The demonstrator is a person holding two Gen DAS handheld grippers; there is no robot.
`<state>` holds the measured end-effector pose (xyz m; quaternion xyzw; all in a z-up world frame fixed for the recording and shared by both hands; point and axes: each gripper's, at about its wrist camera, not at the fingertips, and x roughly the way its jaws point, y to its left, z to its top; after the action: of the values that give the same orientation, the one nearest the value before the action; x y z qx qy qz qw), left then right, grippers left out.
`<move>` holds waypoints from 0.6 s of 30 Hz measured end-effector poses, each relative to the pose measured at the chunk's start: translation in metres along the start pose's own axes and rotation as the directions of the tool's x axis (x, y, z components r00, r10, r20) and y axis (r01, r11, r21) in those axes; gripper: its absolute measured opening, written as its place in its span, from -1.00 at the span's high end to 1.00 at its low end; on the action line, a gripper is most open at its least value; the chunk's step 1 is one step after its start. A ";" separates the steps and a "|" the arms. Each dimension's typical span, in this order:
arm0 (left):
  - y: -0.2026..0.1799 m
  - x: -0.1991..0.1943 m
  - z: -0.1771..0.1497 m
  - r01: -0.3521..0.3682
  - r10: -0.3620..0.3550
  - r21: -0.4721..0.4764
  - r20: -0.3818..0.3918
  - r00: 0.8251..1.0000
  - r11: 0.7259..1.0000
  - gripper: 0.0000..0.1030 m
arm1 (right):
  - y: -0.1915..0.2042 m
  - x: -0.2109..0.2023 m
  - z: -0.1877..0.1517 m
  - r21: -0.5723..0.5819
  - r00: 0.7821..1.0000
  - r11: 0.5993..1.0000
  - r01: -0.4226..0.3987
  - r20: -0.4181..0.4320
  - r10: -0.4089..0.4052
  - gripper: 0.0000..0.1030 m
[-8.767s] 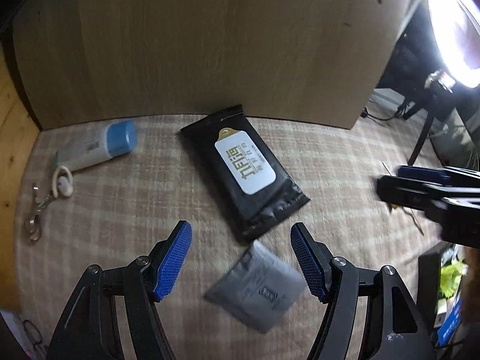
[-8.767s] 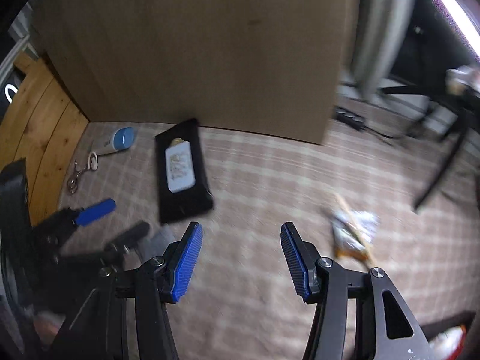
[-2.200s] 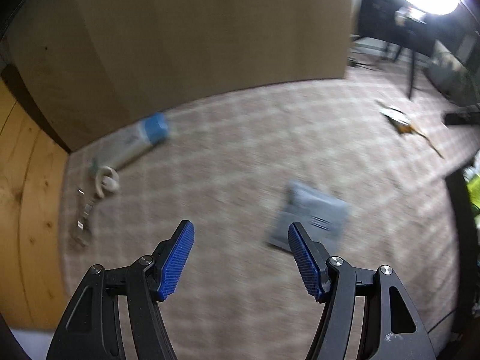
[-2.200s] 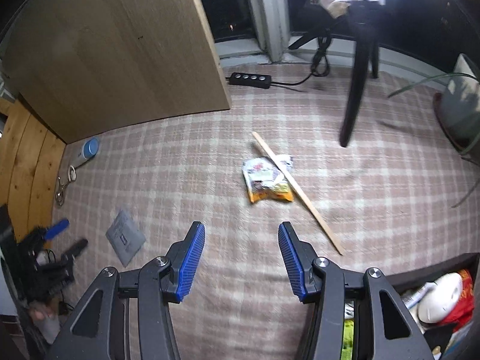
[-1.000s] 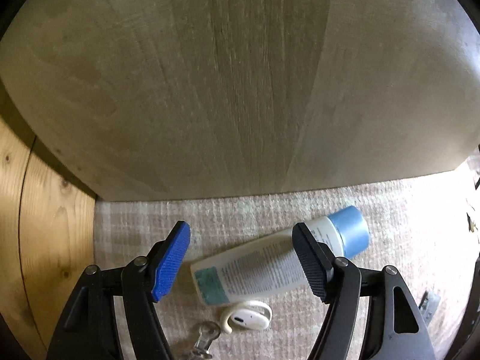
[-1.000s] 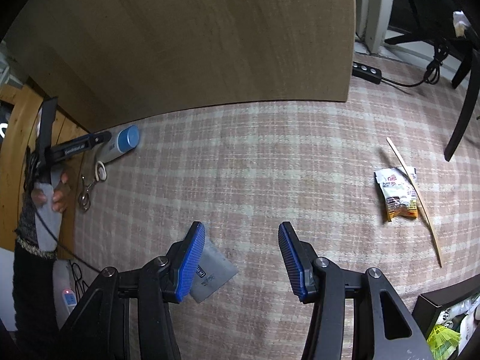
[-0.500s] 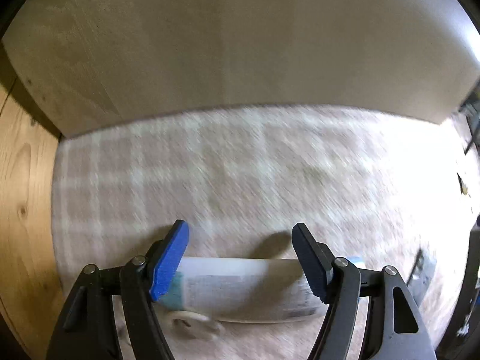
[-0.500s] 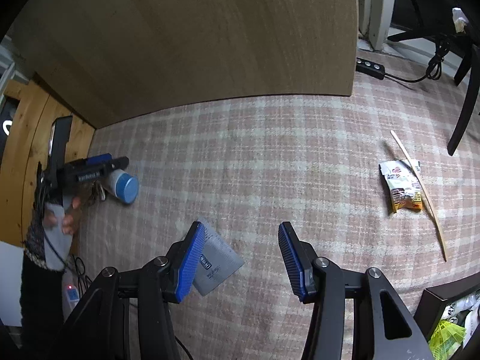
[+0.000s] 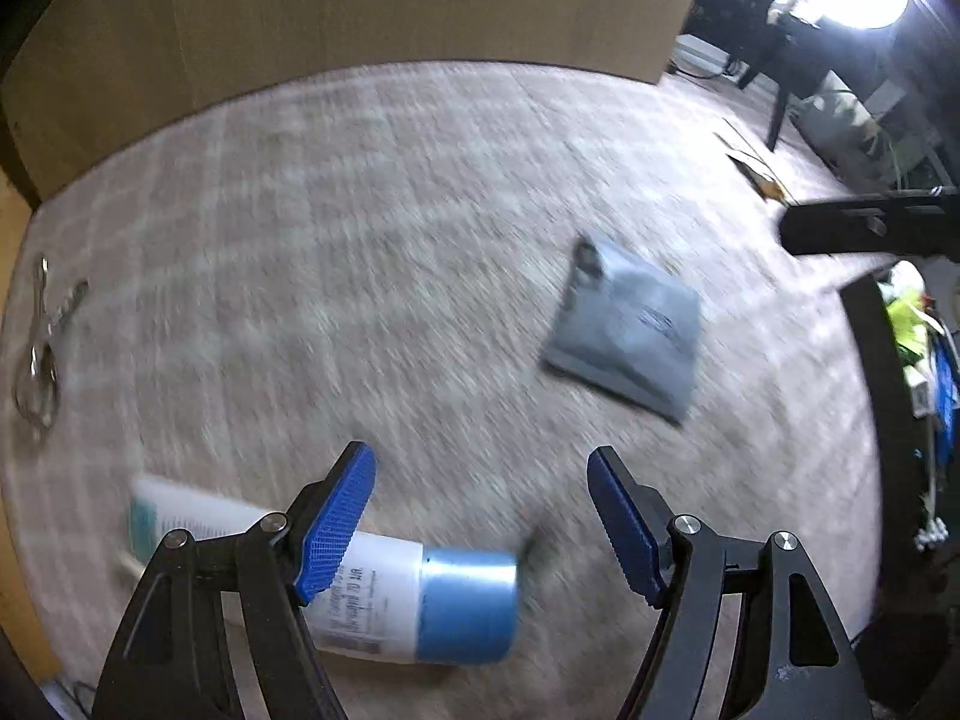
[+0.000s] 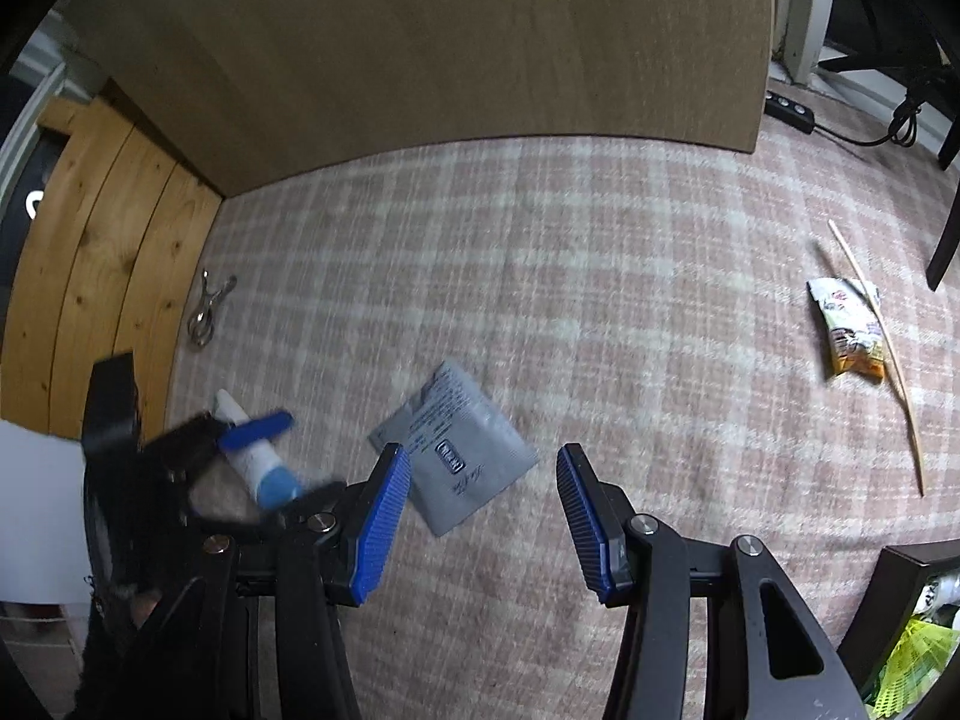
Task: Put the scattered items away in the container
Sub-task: 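Grasp the grey sachet with the right tool while the left tool grasps the white earbud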
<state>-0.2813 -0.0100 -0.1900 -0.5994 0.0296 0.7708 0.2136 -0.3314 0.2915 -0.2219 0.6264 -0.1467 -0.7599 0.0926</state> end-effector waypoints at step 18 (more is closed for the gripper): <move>0.203 -0.069 -0.035 -0.191 0.199 -0.282 -0.001 0.980 0.940 -0.47 | 0.046 0.048 0.001 -0.243 0.986 0.959 0.144 -0.045 -0.160 0.08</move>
<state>-0.3105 -0.2247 -0.1779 -0.6069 -0.0238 0.7929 0.0493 -0.3441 0.2328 -0.2501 0.6440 -0.0024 -0.7565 0.1134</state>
